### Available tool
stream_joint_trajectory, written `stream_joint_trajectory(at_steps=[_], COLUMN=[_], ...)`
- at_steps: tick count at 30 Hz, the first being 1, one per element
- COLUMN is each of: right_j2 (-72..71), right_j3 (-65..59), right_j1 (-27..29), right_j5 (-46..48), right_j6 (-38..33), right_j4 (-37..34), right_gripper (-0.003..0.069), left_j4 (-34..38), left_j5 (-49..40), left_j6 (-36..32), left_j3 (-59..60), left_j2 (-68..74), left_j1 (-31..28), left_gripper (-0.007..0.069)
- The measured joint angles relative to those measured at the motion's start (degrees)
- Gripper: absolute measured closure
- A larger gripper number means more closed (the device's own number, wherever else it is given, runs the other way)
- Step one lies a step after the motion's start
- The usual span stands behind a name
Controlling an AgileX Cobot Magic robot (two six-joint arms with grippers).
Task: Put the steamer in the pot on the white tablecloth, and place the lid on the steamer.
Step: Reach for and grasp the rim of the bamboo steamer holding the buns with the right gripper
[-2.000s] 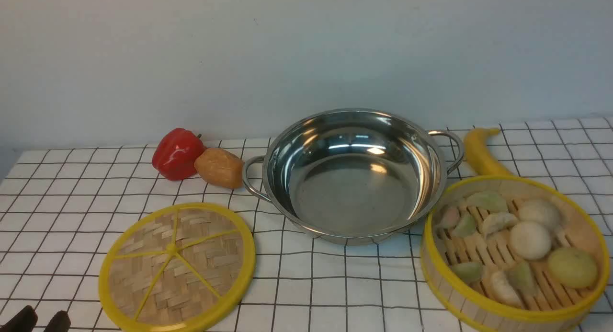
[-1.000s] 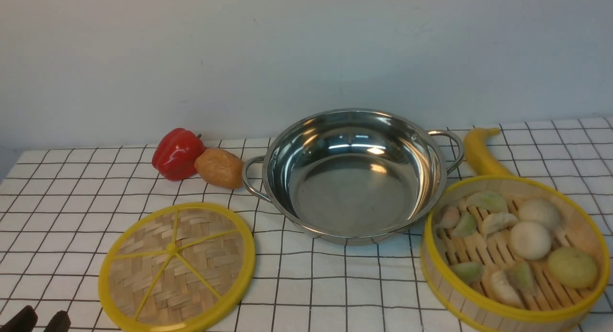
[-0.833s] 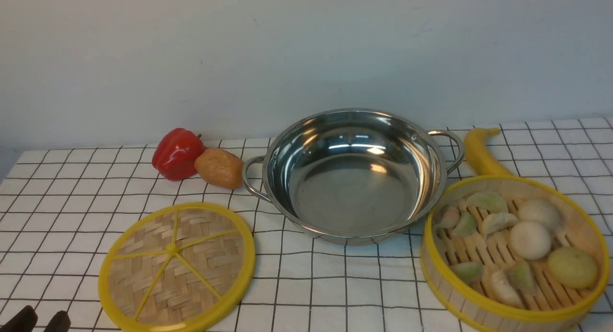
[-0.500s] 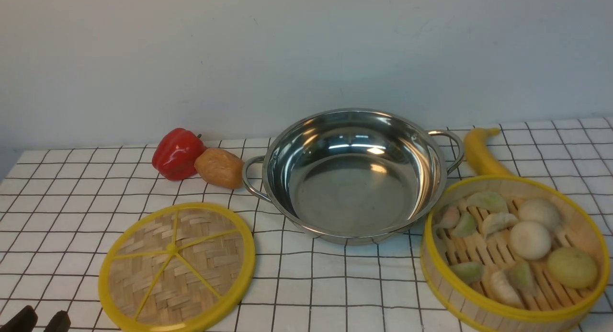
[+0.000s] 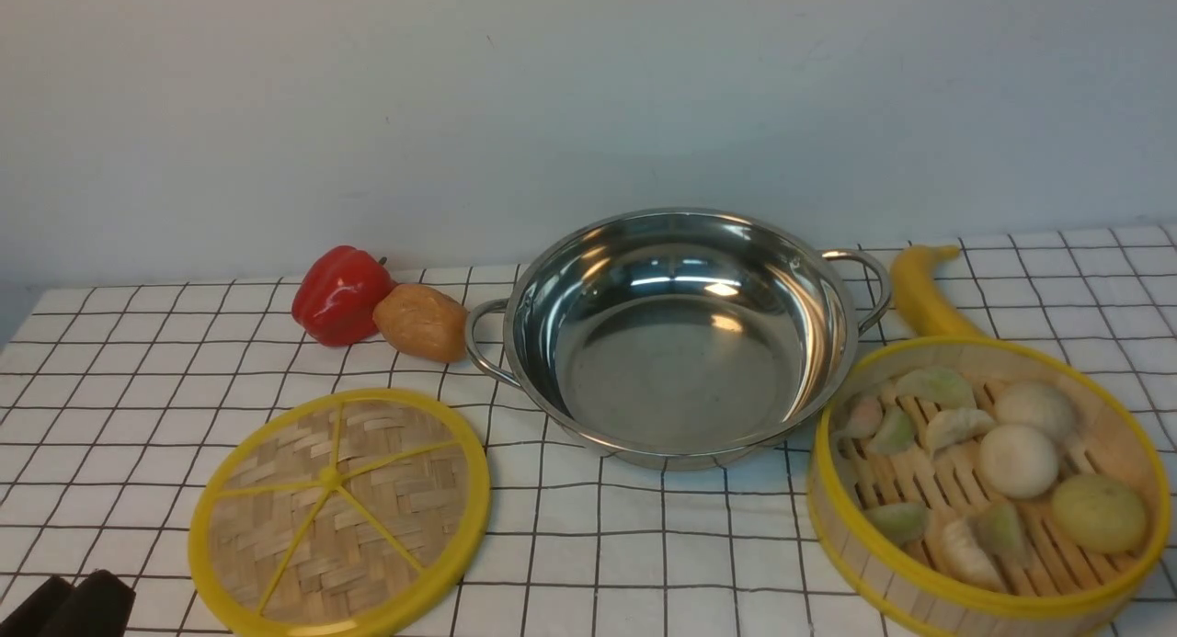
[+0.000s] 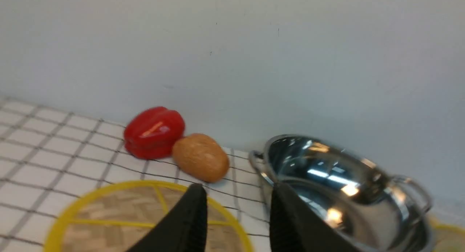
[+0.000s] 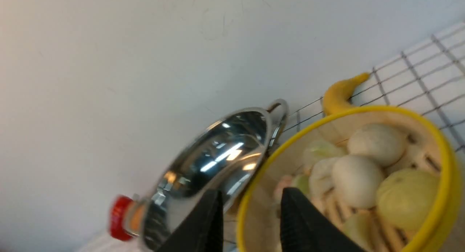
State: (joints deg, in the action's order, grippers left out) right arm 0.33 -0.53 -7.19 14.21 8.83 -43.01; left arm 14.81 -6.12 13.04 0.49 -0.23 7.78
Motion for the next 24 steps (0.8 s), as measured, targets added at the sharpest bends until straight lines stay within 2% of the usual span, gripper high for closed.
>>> stream_joint_trajectory(at_steps=[1, 3, 7, 15, 20, 24], right_j2=[0.0, 0.0, 0.0, 0.0, 0.0, 0.0], right_j3=[0.0, 0.0, 0.0, 0.0, 0.2, 5.7], right_j1=[0.0, 0.0, 0.0, 0.0, 0.0, 0.0], right_j5=[-0.1, -0.4, -1.4, -4.8, -8.4, -12.2], right_j6=[0.4, 1.9, 2.5, 2.7, 2.6, -1.7], right_j4=[-1.4, -8.5, -12.5, -13.9, -14.2, -11.9], right_gripper=[0.0414, 0.0414, 0.0414, 0.0414, 0.0414, 0.0414], left_j4=[1.2, 6.3, 8.2, 8.3, 8.6, 8.6], left_j5=[0.0, 0.1, 0.6, 2.8, 11.4, 20.0], left_j6=[0.5, 4.8, 6.3, 5.5, 5.9, 5.9], left_j3=[0.0, 0.0, 0.0, 0.0, 0.0, 0.0], left_j2=[0.0, 0.0, 0.0, 0.0, 0.0, 0.0], left_j1=[0.0, 0.0, 0.0, 0.0, 0.0, 0.0], left_gripper=[0.0382, 0.0382, 0.0382, 0.0382, 0.0382, 0.0382])
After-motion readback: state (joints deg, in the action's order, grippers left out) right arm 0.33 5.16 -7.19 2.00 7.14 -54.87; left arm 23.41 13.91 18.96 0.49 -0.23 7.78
